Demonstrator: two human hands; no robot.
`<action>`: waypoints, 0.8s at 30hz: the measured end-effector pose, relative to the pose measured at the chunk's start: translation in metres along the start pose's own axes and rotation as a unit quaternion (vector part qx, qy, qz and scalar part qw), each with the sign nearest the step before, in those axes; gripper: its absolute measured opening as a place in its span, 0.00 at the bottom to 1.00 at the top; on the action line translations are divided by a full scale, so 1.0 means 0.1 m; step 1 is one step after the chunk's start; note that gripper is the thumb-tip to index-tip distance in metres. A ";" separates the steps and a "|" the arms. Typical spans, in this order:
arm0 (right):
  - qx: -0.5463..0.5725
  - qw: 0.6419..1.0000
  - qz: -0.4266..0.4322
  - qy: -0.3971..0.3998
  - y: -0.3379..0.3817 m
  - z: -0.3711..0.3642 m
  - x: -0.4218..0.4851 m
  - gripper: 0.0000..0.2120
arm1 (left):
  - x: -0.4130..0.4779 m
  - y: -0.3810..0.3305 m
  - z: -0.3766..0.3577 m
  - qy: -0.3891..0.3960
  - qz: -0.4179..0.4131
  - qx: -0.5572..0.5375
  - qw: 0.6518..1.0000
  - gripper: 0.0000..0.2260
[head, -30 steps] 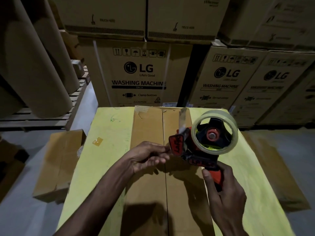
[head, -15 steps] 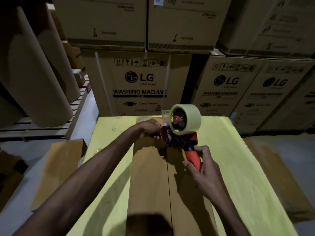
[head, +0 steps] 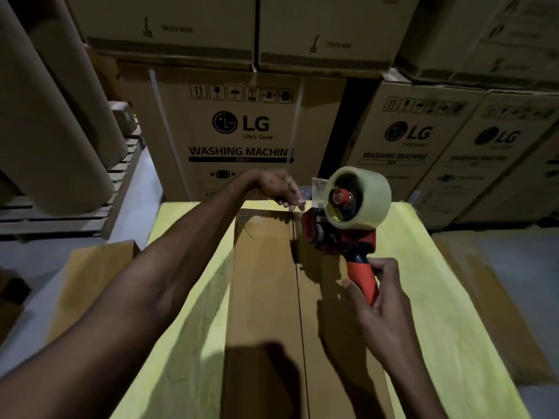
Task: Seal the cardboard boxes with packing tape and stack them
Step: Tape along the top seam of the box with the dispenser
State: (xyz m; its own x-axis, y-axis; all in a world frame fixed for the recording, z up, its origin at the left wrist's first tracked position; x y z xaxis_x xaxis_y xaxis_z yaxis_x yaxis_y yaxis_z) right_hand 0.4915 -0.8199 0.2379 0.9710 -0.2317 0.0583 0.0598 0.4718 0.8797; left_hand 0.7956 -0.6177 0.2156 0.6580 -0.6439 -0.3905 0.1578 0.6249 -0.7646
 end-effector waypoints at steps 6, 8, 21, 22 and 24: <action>-0.005 0.999 -0.011 -0.031 -0.07 -0.21 -0.14 0.18 | 0.18 0.03 -0.02 -0.018 -0.044 0.026 0.999 0.04; 0.000 0.999 -0.018 -0.037 -0.11 -0.28 -0.25 0.18 | 0.18 0.17 0.10 -0.048 -0.027 0.047 0.997 0.04; 0.000 0.995 -0.018 -0.097 -0.17 -0.53 -0.49 0.19 | 0.33 0.23 0.09 -0.079 -0.016 0.100 0.992 0.06; -0.002 0.995 -0.019 -0.095 -0.18 -0.54 -0.49 0.19 | 0.34 0.26 0.08 -0.076 -0.017 0.097 0.992 0.06; -0.002 0.995 -0.017 -0.101 -0.21 -0.57 -0.50 0.19 | 0.37 0.33 0.06 -0.074 -0.017 0.084 0.994 0.07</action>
State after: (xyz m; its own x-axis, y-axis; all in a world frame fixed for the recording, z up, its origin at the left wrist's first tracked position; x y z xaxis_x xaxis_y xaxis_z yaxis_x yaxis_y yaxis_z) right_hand 0.4549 -0.7699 0.1897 0.9018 -0.4143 0.1228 0.0931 0.4639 0.8810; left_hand 0.8299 -0.6181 0.1791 0.7488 -0.6019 -0.2774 0.2944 0.6771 -0.6745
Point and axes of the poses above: each hand's wrist, its own x-axis towards the middle knuckle, its own z-axis out of the back of the hand, y = z × x, the point moved 2 cm from there along x, towards the middle knuckle, and after that the axes turned 6 degrees about x, right-handed, at the moved point
